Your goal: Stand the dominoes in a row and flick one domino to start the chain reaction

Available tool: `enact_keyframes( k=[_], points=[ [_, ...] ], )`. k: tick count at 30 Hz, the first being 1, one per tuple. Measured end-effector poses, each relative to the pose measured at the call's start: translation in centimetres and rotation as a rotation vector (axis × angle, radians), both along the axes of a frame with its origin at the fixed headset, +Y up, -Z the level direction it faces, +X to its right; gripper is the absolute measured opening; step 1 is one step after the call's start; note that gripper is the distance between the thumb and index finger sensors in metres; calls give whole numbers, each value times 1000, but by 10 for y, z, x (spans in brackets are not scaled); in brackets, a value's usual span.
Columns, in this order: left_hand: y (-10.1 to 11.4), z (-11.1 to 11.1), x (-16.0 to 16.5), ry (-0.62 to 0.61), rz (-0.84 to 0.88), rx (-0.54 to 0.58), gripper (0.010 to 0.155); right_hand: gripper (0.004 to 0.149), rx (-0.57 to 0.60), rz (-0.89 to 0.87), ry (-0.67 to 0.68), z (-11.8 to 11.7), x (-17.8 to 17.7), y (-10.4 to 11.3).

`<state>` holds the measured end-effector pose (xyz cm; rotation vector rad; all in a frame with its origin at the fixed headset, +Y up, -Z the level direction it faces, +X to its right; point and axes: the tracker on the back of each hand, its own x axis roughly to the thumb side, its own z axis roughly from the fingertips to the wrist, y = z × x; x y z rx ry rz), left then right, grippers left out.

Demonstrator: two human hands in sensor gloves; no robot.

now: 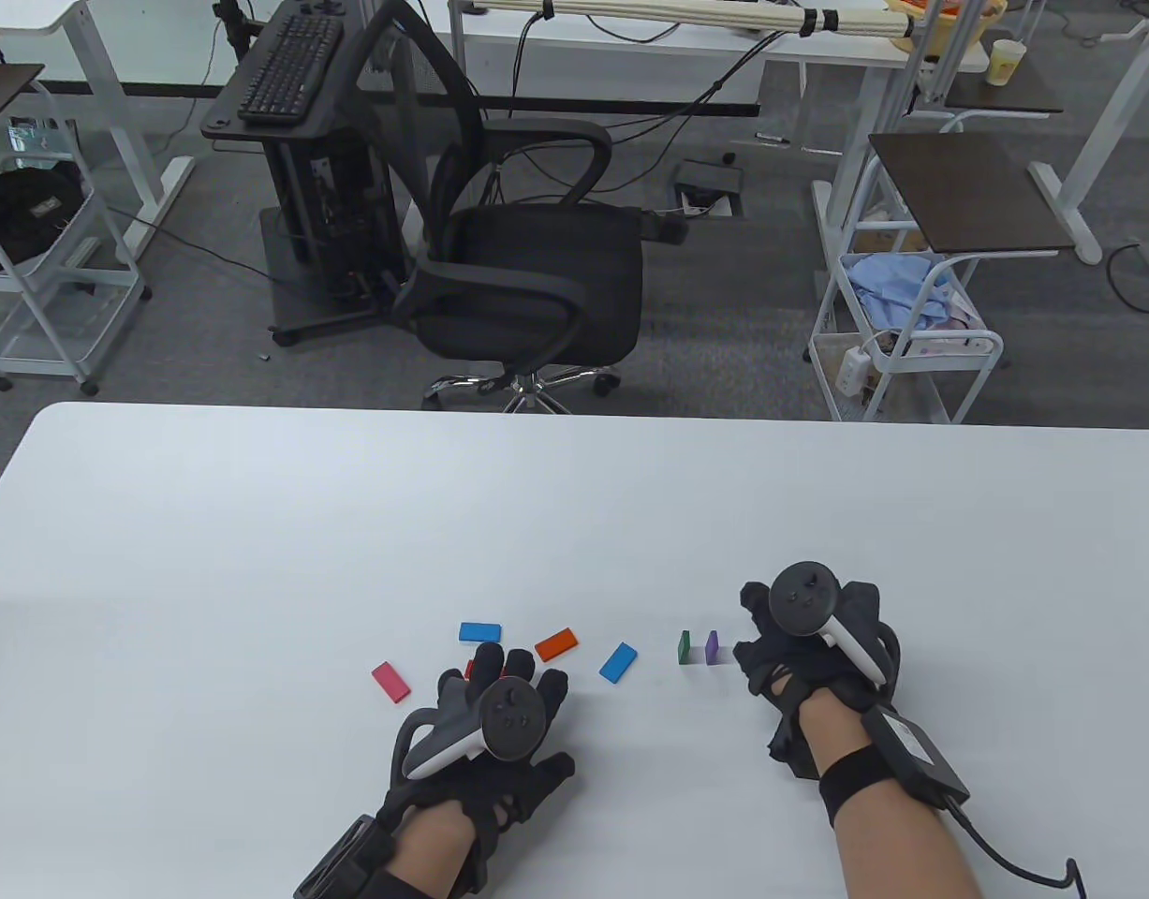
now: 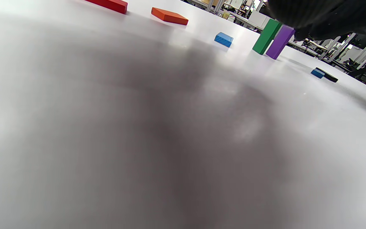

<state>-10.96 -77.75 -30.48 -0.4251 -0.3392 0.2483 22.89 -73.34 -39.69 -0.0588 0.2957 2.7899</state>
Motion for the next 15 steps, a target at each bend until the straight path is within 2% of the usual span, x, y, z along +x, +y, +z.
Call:
enact_keyframes(
  k=[8, 11, 15],
  points=[
    [0, 0, 2, -6, -8, 3, 81, 68, -2, 58, -48, -2, 32, 10],
    [0, 0, 2, -7, -8, 1, 81, 67, -28, 103, -45, -2, 41, 7],
    [0, 1, 2, -9, -8, -1, 81, 65, -96, 67, -38, 0, 51, -4]
  ],
)
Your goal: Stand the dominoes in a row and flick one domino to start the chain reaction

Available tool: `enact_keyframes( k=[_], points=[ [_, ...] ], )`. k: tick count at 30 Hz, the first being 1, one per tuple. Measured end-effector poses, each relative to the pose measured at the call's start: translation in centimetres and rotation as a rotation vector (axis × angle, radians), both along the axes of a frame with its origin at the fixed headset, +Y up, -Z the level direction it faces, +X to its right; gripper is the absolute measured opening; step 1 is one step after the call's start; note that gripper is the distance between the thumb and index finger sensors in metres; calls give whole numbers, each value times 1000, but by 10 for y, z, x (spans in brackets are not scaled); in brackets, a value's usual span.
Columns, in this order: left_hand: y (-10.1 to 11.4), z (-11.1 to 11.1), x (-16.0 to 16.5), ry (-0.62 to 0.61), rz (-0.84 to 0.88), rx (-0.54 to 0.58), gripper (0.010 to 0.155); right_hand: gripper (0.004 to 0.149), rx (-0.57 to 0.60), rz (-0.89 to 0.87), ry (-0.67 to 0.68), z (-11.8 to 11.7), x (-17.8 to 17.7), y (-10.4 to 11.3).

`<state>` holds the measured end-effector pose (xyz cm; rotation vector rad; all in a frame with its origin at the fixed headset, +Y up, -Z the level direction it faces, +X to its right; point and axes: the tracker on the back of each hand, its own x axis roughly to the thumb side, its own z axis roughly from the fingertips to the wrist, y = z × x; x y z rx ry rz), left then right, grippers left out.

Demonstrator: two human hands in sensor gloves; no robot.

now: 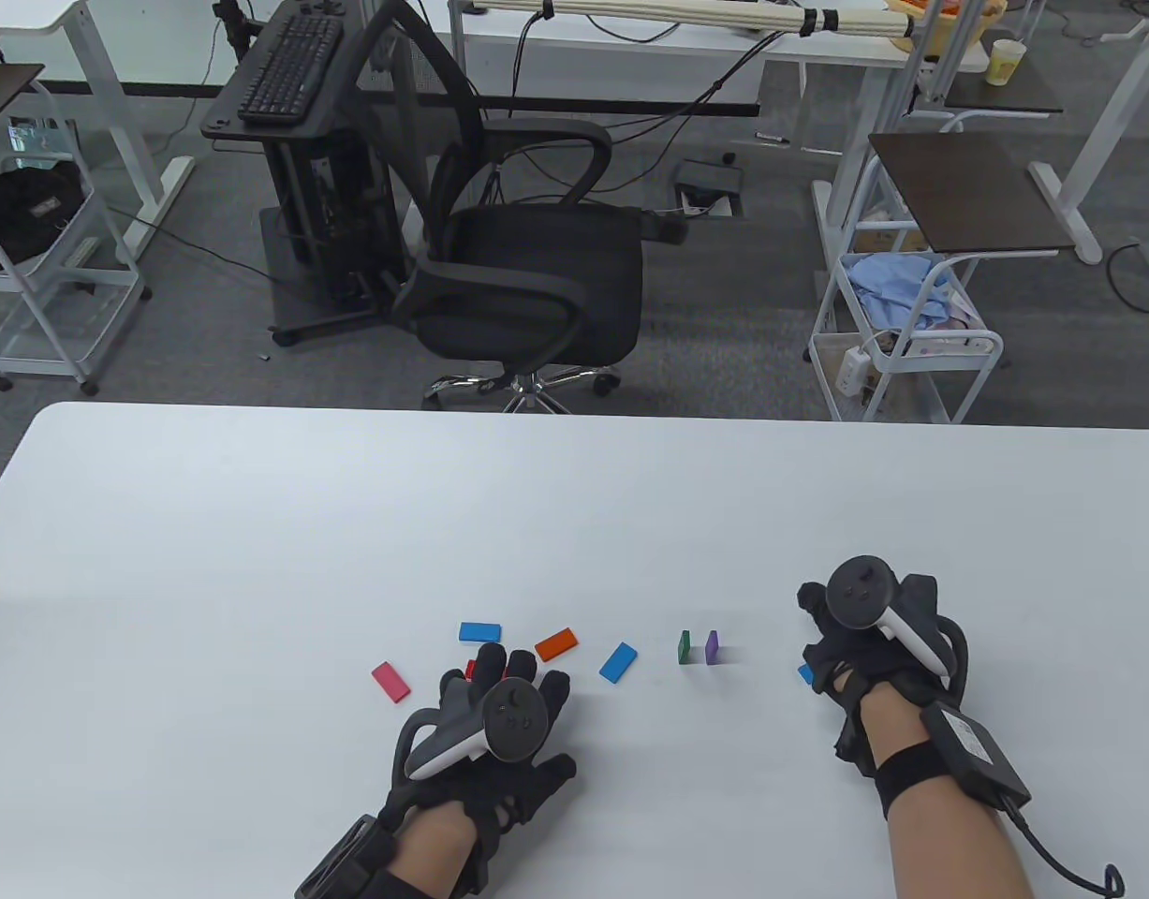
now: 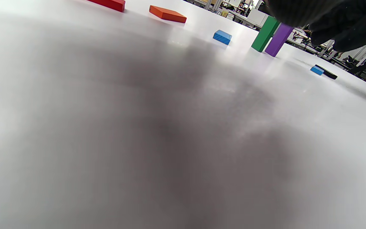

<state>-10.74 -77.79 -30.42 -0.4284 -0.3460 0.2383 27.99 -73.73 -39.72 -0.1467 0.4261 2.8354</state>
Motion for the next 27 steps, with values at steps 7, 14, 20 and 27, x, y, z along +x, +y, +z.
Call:
enact_keyframes(
  k=[7, 14, 20, 27],
  points=[
    [-1, 1, 2, -7, -4, -5, 81, 65, -62, 34, 60, 4, 4, -19],
    [-1, 1, 3, -12, -6, -5, 81, 60, -70, 168, 122, 7, -8, -32],
    [0, 2, 4, -16, -8, 1, 81, 58, -48, 273, 160, 9, -16, -30],
    [0, 2, 4, -18, -12, -3, 81, 57, -15, 360, 185, 10, -26, -29]
  ],
)
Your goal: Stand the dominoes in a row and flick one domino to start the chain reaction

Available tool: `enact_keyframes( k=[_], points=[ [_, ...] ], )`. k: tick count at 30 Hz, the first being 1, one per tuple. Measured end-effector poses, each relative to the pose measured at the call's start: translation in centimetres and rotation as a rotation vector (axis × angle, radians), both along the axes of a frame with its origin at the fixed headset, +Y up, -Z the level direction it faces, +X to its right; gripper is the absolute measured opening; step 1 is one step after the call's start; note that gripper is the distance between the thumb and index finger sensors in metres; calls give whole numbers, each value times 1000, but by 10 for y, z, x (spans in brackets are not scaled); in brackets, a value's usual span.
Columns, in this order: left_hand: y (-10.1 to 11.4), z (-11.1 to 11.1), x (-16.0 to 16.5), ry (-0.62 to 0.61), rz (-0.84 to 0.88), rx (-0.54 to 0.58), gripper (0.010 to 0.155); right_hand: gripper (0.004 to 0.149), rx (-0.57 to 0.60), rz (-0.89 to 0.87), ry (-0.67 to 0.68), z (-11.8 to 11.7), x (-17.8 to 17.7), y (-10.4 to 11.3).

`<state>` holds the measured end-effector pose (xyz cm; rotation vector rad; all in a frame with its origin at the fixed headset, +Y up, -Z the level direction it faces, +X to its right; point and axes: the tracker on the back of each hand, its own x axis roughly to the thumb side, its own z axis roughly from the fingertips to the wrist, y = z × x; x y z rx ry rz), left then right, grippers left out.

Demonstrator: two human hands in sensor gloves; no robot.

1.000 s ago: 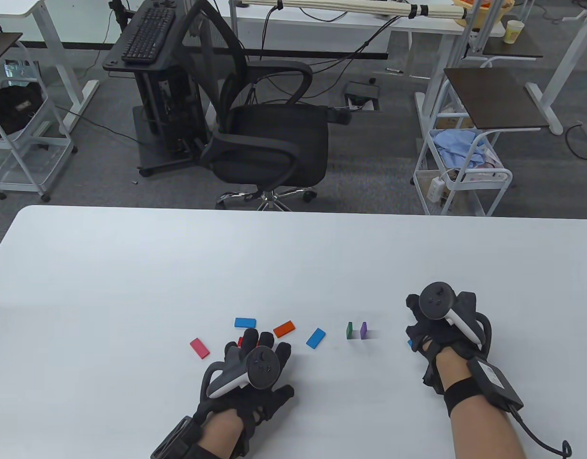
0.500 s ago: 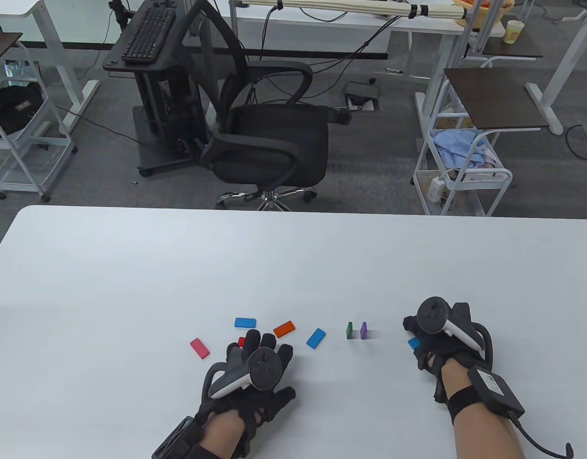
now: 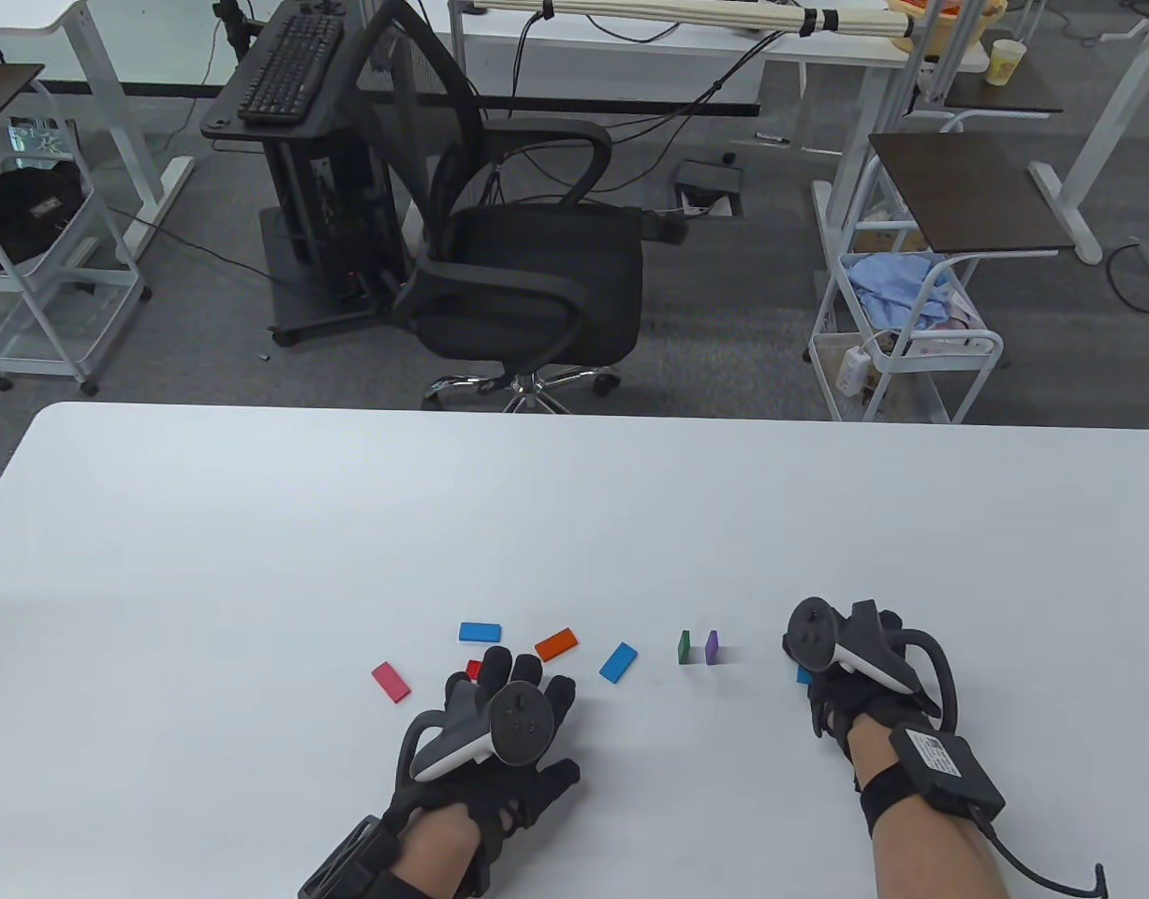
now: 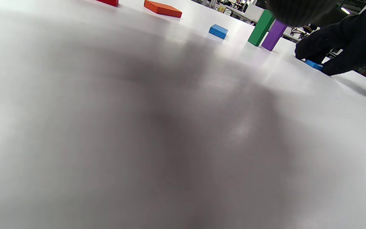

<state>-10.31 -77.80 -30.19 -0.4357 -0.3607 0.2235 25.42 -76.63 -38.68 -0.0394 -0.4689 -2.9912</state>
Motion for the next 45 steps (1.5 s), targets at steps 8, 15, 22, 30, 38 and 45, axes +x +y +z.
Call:
enact_keyframes(
  k=[8, 15, 22, 30, 38, 45],
  points=[
    [-1, 0, 0, -1, 1, -7, 81, 62, 20, 131, 15, 1, -14, -3],
    [0, 0, 0, 3, 6, -1, 81, 61, -1, 67, -47, 4, -7, 0],
    [0, 1, 0, -2, 7, -2, 81, 53, 24, -165, -136, 6, 9, 18],
    [0, 1, 0, 2, 9, -3, 81, 54, 35, -384, -208, 7, 18, 24],
    [1, 1, 0, 2, 11, 3, 81, 54, 98, -551, -185, 7, 10, 22],
    [1, 1, 0, -2, 13, -1, 81, 54, 132, -733, -152, 7, -1, 3]
  ],
)
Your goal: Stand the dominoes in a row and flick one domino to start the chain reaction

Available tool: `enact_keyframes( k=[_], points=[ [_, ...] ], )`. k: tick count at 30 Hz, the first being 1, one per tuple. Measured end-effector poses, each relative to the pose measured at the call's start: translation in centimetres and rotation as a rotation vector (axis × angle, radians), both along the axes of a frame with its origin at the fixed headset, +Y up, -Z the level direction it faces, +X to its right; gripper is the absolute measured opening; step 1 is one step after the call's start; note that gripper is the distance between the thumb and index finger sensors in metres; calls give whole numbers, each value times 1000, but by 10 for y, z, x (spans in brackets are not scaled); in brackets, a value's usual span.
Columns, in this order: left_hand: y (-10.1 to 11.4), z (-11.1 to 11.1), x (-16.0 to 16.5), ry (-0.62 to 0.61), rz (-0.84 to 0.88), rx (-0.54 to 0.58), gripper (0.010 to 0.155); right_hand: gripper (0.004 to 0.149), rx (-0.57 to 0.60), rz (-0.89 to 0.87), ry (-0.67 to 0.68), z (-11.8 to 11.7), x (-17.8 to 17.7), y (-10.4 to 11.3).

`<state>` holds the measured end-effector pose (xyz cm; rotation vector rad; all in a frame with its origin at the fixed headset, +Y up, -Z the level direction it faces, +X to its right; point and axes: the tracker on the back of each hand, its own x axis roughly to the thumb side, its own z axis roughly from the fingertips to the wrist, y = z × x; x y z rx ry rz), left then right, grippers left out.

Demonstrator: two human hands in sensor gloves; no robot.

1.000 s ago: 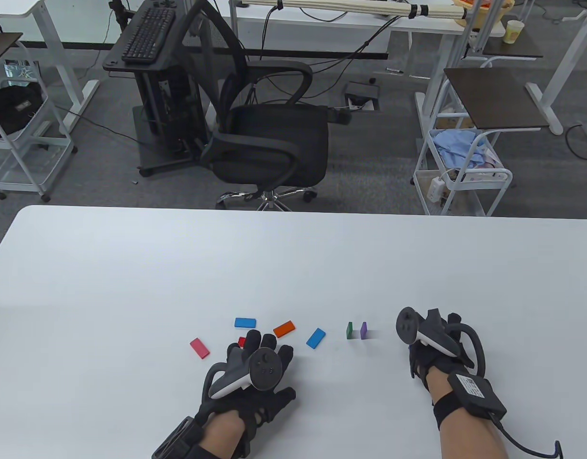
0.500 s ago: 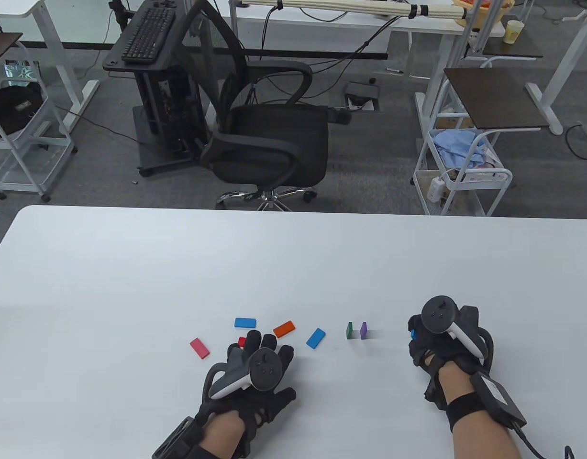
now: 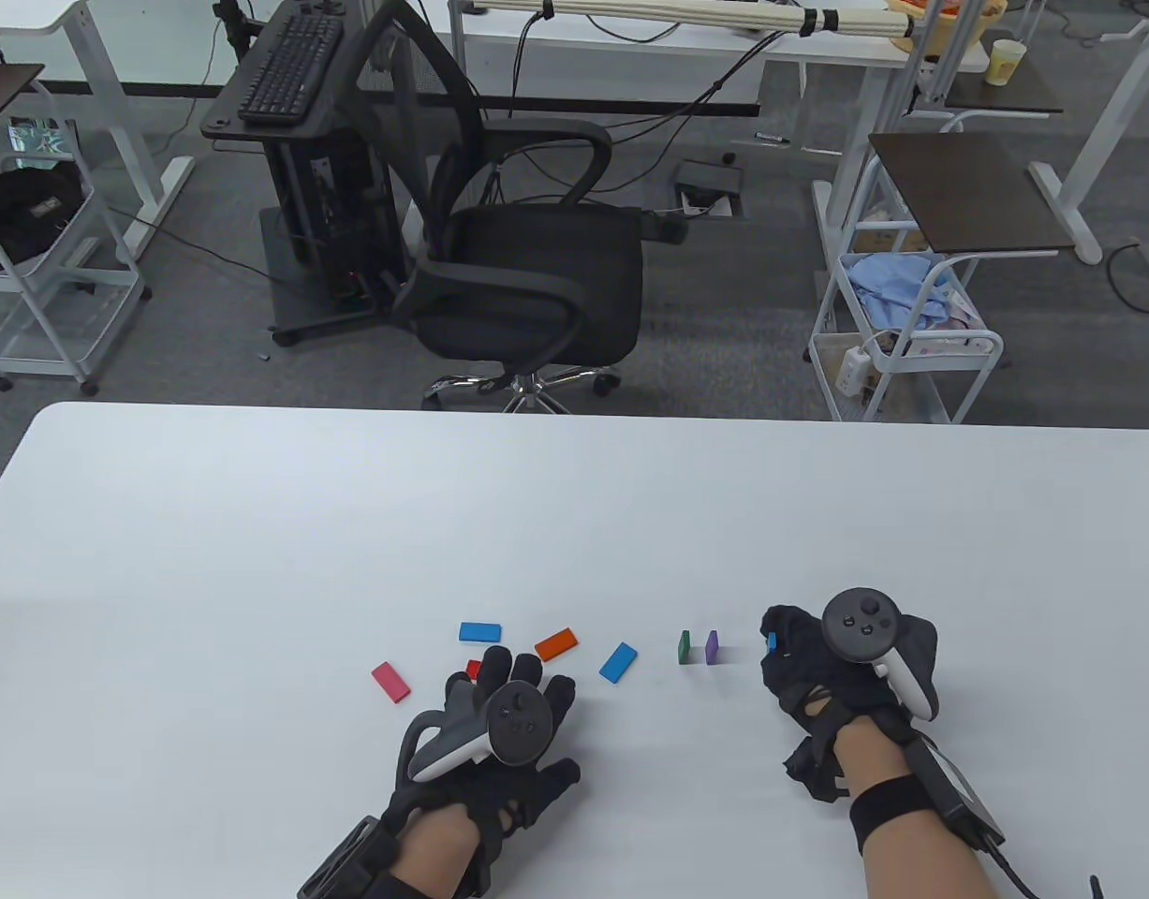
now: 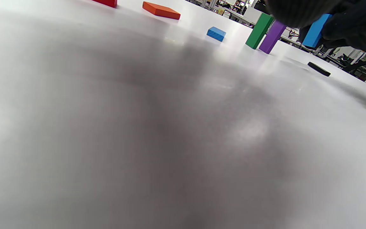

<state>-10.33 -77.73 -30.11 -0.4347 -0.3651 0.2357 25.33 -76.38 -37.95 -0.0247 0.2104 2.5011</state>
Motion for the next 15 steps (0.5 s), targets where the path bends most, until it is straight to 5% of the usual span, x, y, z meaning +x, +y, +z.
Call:
enact_keyframes(
  k=[15],
  points=[
    [0, 0, 0, -5, 1, -4, 81, 54, -34, -93, 37, -16, -9, -25]
  ],
)
